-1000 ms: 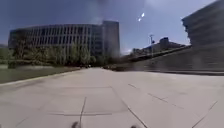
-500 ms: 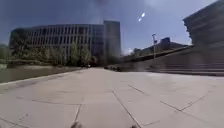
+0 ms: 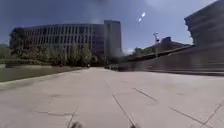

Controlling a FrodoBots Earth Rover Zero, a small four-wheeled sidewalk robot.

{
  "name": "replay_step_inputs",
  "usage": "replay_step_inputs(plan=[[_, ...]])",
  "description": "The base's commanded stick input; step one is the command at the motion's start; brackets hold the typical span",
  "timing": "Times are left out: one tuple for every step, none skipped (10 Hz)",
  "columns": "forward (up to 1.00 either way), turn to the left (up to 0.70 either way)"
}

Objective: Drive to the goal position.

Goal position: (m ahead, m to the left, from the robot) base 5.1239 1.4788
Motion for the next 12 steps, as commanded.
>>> replay_step_inputs(plan=[[0.85,0.0],[0.85,0.0],[0.85,0.0],[0.85,0.0],[0.85,0.0],[0.85,0.0],[0.85,0.0],[0.85,0.0],[0.85,0.0],[0.85,0.0],[0.85,0.0],[0.85,0.0]])
